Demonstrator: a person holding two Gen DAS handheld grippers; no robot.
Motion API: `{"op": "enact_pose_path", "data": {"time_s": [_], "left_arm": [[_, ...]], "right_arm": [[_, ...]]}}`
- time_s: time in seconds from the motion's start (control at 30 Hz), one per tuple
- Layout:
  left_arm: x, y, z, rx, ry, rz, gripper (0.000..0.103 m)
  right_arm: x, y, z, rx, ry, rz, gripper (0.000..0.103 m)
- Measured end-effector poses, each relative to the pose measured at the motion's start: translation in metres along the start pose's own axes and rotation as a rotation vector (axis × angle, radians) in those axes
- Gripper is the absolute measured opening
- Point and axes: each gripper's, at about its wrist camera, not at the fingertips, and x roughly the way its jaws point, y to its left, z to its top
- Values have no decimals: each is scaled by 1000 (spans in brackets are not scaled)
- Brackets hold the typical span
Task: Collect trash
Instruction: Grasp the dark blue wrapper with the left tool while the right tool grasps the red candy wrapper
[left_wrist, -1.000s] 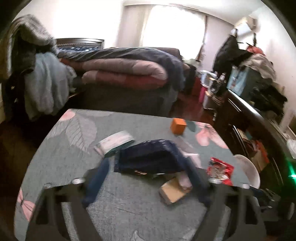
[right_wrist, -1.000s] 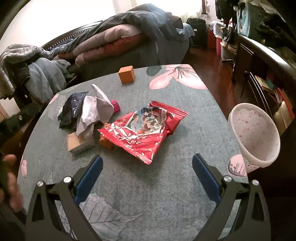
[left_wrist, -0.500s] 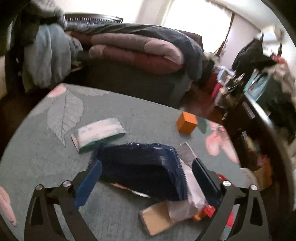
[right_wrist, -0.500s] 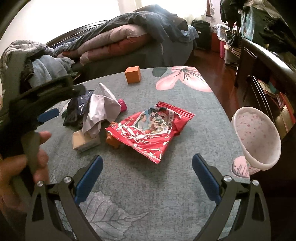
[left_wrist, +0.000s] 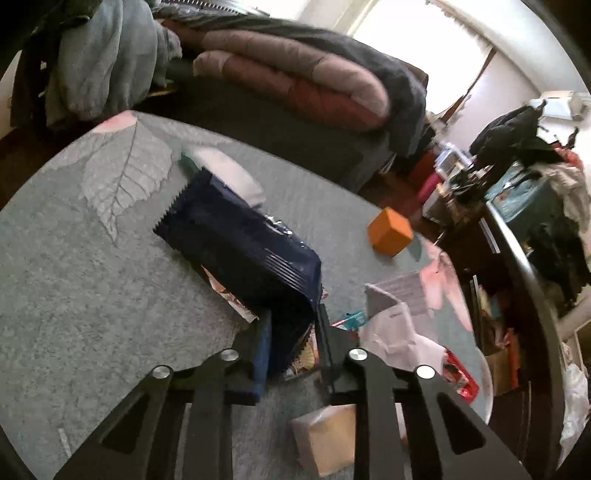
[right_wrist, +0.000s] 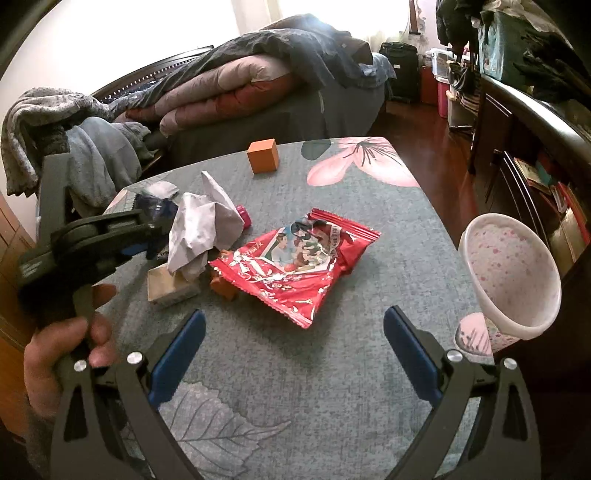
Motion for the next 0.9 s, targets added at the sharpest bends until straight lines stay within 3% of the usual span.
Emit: {"op": "enact_pose_path", "data": {"time_s": [0.2, 0.4, 0.67, 0.77, 0.87, 0.9], "left_arm": [[-37, -1, -1, 59, -100, -40, 7], [-73, 0, 1, 95, -158, -98, 7], [-101, -2, -4, 144, -210, -88, 7], [-103, -4, -6, 157, -207, -91, 7], [-104, -6, -7, 165, -206, -101, 7], [-105, -6, -8, 166, -206, -104, 7]], "right_arm": [[4, 1, 1, 6, 7, -9, 97], [7, 2, 2, 9, 13, 1, 97], [44, 4, 10, 44, 76, 35, 98], [52, 8, 19, 39, 60, 25, 92], [54, 7, 26, 41, 45, 36, 57], [54, 6, 27, 43, 53, 38, 31]]}}
